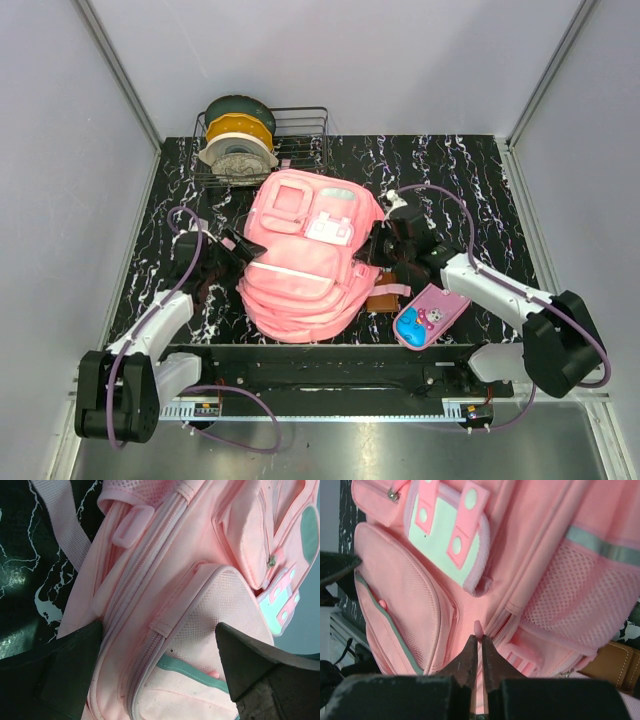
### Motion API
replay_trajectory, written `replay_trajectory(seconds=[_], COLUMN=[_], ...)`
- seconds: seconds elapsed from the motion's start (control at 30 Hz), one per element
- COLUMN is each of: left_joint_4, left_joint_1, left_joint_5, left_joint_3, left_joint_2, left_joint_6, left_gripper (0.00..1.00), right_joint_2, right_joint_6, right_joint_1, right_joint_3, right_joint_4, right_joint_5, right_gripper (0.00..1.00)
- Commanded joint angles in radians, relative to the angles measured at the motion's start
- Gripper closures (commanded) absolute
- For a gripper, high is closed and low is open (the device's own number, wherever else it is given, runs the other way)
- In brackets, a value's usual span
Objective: Pack the student bag
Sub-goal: Unzip the student bag at the center of the board.
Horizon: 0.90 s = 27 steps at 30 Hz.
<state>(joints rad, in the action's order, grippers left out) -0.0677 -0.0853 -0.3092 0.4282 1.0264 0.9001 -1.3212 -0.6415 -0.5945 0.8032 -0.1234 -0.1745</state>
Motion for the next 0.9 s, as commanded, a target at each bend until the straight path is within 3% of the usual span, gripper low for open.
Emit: replay_trajectory(seconds=[0.0, 0.17, 0.33, 0.53, 0.63, 0.67, 0.77, 0.8, 0.87], left_joint_4=[0.213, 0.215, 0.096, 0.040, 0.011, -0.016, -0.064, -0.087, -0.158], left_joint_1=[-0.005, 0.005, 0.007, 0.004, -0.013, -0.013, -0.024, -0.027, -0.027], left_joint_5=[-0.025, -0.037, -0.096, -0.218, -0.281, -0.303, -0.303, -0.291, -0.249], left_joint_3=[0.000, 0.061, 0.269, 0.469, 0.564, 0.590, 0.658, 0.675, 0.679], left_joint_2=[0.023, 0.066, 0.165, 0.305, 0.388, 0.403, 0.414, 0.396, 0.351], left_joint_6=[0.080, 0.053, -0.127, -0.227, -0.276, -0.280, -0.306, -0.331, -0.357], left_gripper=[0.01, 0.04, 0.02, 0.01, 0.01, 0.01, 0.01, 0.01, 0.01], right_joint_2=[0.037, 0.043, 0.013, -0.053, -0.061, -0.049, 0.039, 0.065, 0.140], right_joint_6=[0.106, 0.170, 0.166, 0.203, 0.252, 0.253, 0.261, 0.260, 0.263], right_joint_1=[-0.031, -0.036, -0.037, -0.037, -0.037, -0.037, -0.036, -0.034, -0.028], right_joint_3=[-0.033, -0.065, -0.068, 0.004, 0.047, 0.051, 0.057, 0.060, 0.070], right_joint_4=[0.042, 0.047, 0.088, 0.094, 0.027, 0.018, -0.019, -0.031, -0.058], right_joint_5=[-0.198, -0.247, -0.244, -0.365, -0.382, -0.358, -0.264, -0.184, -0.103], right_gripper=[1.00, 1.00, 1.00, 0.90, 0.75, 0.60, 0.43, 0.33, 0.25])
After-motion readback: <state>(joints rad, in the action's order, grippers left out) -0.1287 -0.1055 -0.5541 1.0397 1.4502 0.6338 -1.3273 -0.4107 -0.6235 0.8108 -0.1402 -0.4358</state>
